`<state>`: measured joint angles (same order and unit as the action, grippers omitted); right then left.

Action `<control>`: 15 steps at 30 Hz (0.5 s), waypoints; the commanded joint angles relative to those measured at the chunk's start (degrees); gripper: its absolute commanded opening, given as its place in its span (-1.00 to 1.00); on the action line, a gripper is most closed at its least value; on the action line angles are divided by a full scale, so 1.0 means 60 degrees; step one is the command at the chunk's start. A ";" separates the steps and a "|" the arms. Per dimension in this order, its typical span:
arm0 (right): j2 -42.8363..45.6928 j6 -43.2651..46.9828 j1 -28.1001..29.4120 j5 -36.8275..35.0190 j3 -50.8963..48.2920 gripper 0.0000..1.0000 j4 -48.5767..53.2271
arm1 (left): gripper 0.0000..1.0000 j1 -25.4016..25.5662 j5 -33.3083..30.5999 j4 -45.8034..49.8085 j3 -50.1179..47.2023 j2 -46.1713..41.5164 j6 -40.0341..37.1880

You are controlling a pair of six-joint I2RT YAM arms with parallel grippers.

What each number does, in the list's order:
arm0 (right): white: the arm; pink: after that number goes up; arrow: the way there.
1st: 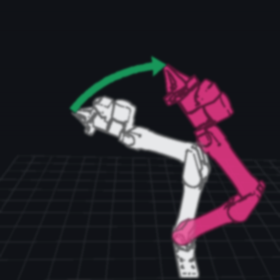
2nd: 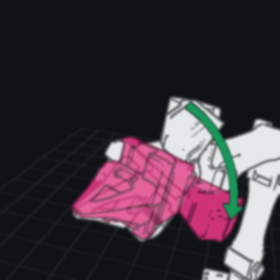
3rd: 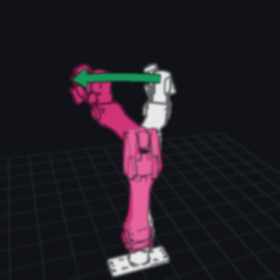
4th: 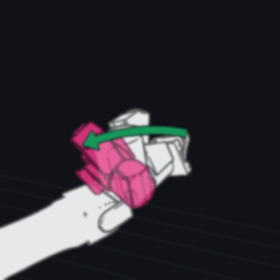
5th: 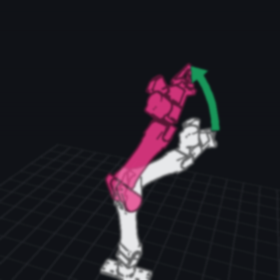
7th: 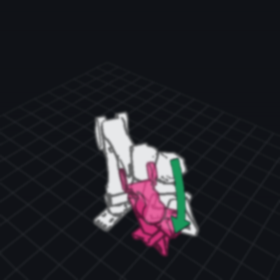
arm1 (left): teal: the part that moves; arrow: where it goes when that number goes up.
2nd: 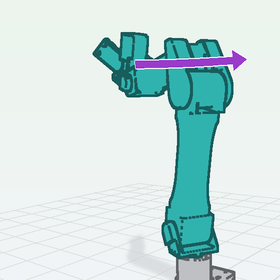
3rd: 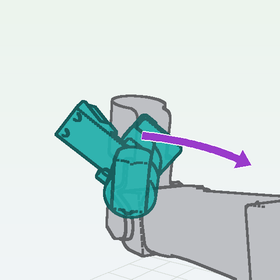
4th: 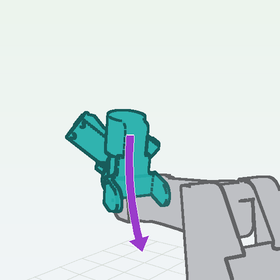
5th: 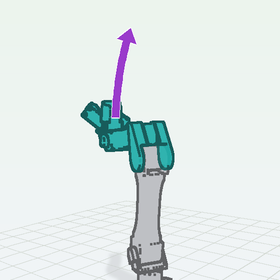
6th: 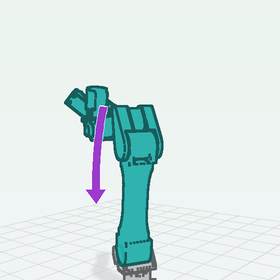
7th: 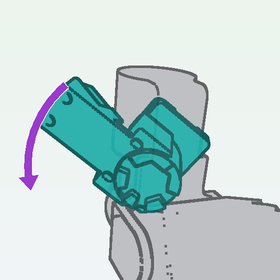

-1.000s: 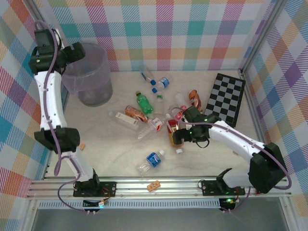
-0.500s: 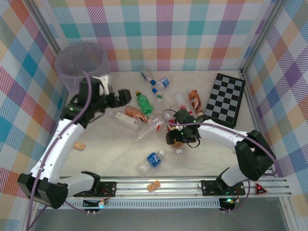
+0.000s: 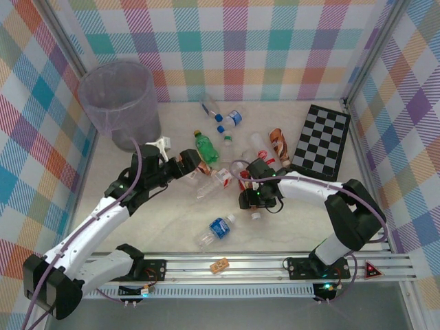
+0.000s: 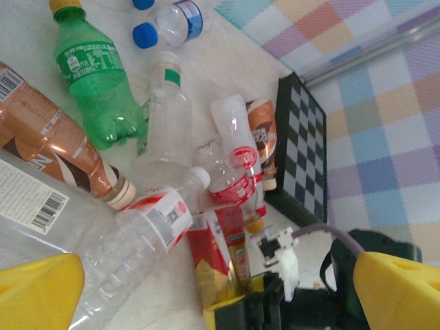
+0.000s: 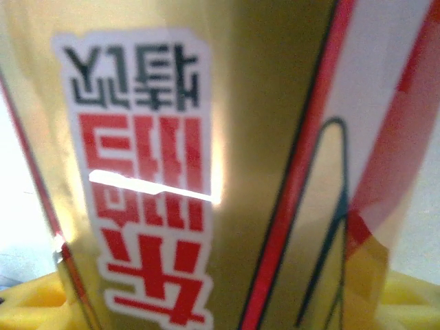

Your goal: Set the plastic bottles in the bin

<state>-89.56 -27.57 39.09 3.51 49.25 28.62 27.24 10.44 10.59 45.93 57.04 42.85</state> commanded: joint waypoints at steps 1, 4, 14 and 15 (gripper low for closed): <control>0.0397 0.0331 0.0066 0.0054 0.0246 0.26 0.0513 | 1.00 0.0066 0.0088 -0.1577 -0.0607 0.0088 0.1072; 0.0822 0.0985 0.0048 0.0477 0.0523 0.14 0.0979 | 1.00 0.0059 0.0627 -0.3602 -0.1332 0.0414 0.1909; 0.1824 0.1819 0.0047 0.2967 0.1619 0.05 0.0971 | 0.99 0.0117 0.1732 -0.5973 -0.1750 0.1332 0.2948; 0.1732 0.1869 0.0040 0.3255 0.1771 0.05 0.0881 | 0.99 0.0150 0.1712 -0.5927 -0.1774 0.1313 0.2938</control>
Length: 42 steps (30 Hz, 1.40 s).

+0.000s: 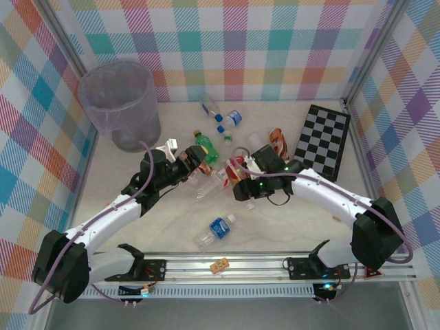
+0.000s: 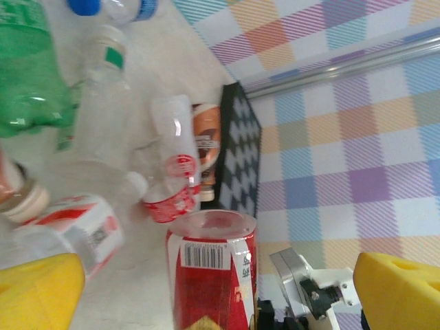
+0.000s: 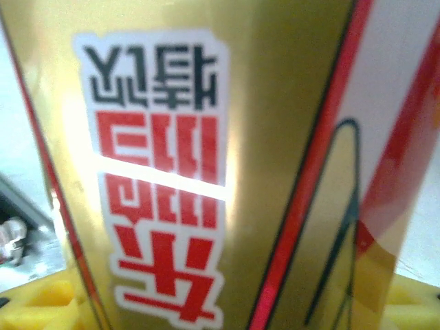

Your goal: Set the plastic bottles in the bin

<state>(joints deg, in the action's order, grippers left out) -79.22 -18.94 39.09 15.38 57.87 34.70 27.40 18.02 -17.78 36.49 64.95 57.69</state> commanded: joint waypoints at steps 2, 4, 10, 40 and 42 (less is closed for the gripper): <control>-0.0263 0.0519 0.0047 0.1770 0.0655 0.05 -0.0196 | 1.00 0.0277 0.0353 -0.1071 -0.0219 -0.0045 0.0426; -0.0500 0.0578 0.0052 0.2286 0.0888 0.05 -0.0484 | 0.99 0.0494 0.0294 -0.1107 -0.0215 -0.0005 0.0421; -0.0857 0.0571 0.0060 0.3090 0.1289 0.05 -0.1183 | 1.00 0.1014 0.0278 -0.1272 -0.0143 0.0368 0.0653; -0.1048 0.0742 0.0042 0.2975 0.1501 0.85 -0.1968 | 0.20 0.1259 -0.0220 0.1269 0.1463 0.0347 -0.0635; -0.0743 0.0854 -0.0087 0.2945 0.1425 0.97 -0.1729 | 0.18 0.1094 -0.0239 0.1685 0.1660 0.0217 -0.0933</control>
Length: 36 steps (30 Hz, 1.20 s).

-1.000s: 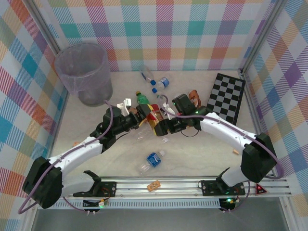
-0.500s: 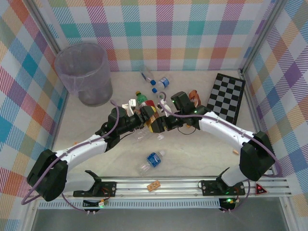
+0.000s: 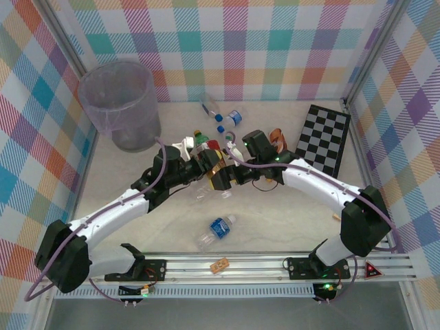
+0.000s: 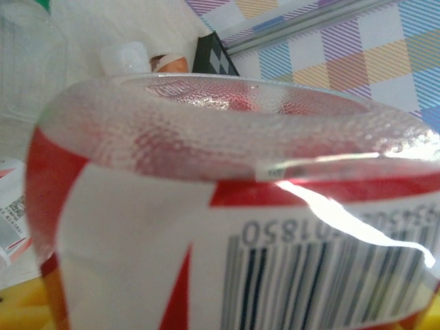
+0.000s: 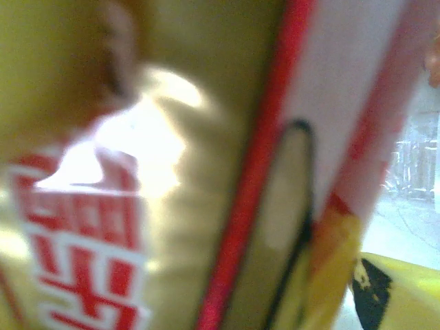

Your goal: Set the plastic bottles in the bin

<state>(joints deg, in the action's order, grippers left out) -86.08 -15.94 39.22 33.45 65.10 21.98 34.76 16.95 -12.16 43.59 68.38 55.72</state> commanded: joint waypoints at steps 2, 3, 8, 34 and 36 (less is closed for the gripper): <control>0.0823 0.0325 -0.0257 -0.0153 0.0113 0.99 0.0583 | 0.16 -0.0395 0.0013 0.1317 0.0844 -0.0395 -0.0927; 0.1045 0.0310 -0.0341 -0.0247 0.0093 0.99 0.0793 | 0.15 -0.0536 0.0081 0.1646 0.1118 -0.0397 -0.1115; 0.1855 0.0091 -0.0487 -0.1388 -0.0112 0.99 0.1854 | 0.14 -0.1393 0.0540 0.3045 0.2758 -0.0145 -0.2112; 0.4532 -0.3980 -0.0432 -0.4658 -0.3189 0.99 0.2280 | -0.11 -0.7929 -0.0329 0.4098 0.9906 0.3981 -0.4616; 0.4738 -0.3867 -0.0441 -0.4811 -0.3141 0.99 0.2582 | -0.20 -0.7931 -0.0800 0.3944 1.0093 0.4423 -0.4696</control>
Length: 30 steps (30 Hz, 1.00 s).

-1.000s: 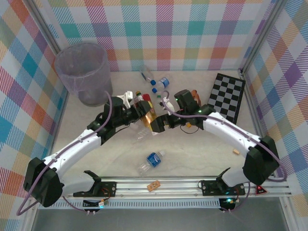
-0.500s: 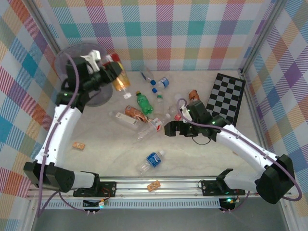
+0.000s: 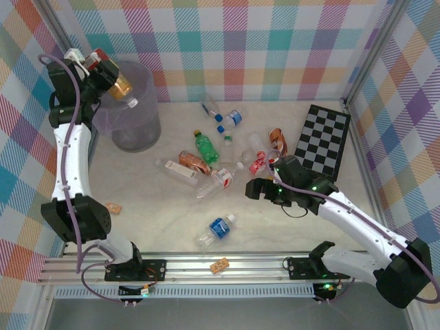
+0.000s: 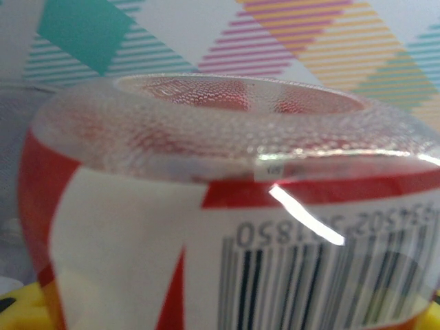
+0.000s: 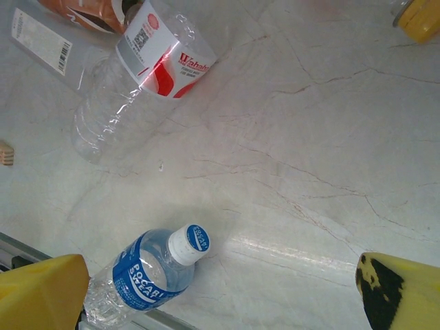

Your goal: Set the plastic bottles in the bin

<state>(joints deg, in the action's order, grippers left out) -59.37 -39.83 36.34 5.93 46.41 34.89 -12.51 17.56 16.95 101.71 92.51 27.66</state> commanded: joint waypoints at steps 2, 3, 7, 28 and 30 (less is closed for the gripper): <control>0.0480 0.0132 0.0052 -0.0446 0.0028 0.99 0.0729 | -0.29 -0.0053 -0.1384 -0.0999 0.0643 0.0829 -0.0025; 0.0578 0.0177 0.0045 -0.0491 0.0037 0.99 0.0840 | -0.33 -0.0053 -0.1627 -0.1048 0.0794 0.1058 -0.0029; 0.0839 0.0472 0.0052 -0.0511 -0.0021 0.99 0.1014 | -0.42 -0.0052 -0.2308 -0.1255 0.1322 0.1686 -0.0077; 0.1267 -0.3009 0.0660 0.0391 -0.0233 0.99 0.1754 | -0.28 0.0304 -0.1926 0.3439 0.4778 0.5491 -0.3987; 0.1543 -0.3616 0.0970 0.0041 -0.0350 0.99 0.1725 | -0.16 0.0473 -0.1816 0.3857 0.4964 0.5698 -0.4817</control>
<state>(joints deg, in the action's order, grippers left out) -52.58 -52.73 40.21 9.19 45.52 43.90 -11.18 4.10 36.12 128.60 126.06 6.74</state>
